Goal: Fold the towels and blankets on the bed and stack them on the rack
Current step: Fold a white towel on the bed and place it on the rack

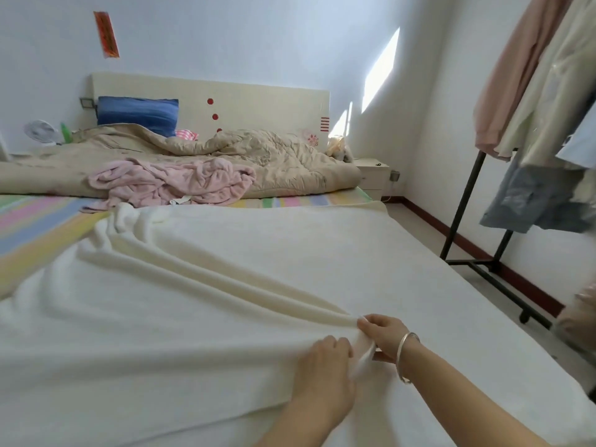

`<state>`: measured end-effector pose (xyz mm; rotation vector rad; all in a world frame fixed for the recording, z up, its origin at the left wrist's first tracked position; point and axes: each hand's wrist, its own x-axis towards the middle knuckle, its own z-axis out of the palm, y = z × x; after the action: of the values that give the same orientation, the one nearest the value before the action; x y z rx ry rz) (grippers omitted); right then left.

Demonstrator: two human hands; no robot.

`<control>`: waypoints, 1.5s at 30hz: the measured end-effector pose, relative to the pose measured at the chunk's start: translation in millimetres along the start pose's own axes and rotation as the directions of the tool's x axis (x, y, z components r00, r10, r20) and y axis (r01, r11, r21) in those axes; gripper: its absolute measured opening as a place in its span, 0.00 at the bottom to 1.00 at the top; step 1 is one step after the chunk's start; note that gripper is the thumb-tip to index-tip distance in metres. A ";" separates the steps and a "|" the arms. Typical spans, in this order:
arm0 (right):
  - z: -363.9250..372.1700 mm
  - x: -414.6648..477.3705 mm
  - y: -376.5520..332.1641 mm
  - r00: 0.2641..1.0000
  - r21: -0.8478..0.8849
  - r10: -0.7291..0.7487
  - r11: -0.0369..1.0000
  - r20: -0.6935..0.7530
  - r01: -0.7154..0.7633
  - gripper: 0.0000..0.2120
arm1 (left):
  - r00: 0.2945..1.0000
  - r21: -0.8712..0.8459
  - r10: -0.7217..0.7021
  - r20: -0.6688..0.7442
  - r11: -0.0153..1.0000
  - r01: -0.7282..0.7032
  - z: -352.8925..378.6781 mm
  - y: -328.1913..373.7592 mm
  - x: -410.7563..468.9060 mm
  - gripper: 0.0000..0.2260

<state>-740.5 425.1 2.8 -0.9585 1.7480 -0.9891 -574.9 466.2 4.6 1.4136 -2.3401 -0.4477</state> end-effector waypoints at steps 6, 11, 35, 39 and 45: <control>21.1 -2.1 29.5 0.999 -0.024 0.036 0.999 -0.038 -0.037 0.07 | 0.998 0.073 -0.051 0.034 0.996 0.049 2.0 -32.8 -26.7 0.08; 20.6 -8.5 28.5 0.998 -0.067 0.047 0.997 -0.031 -0.049 0.06 | 0.983 0.017 0.007 0.185 1.000 -0.010 -11.1 -34.6 -22.2 0.10; 8.8 8.5 52.9 0.959 0.027 -0.282 0.959 -0.011 0.282 0.04 | 0.576 0.485 -0.504 0.644 0.851 0.202 -42.6 -47.7 195.3 0.19; -2.1 13.3 48.3 0.959 0.072 -0.280 0.958 0.052 0.276 0.04 | 0.617 0.587 -0.516 0.594 0.803 0.107 -37.3 -40.9 191.4 0.10; -31.9 16.3 45.7 0.951 0.104 -0.307 0.948 0.041 0.301 0.06 | 0.711 0.488 -0.426 0.559 0.862 0.133 -45.7 -5.3 198.2 0.08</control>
<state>-784.0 434.9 -34.4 -1.2061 1.5176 -1.2176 -634.5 283.6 71.7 2.1304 -2.8953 -0.6418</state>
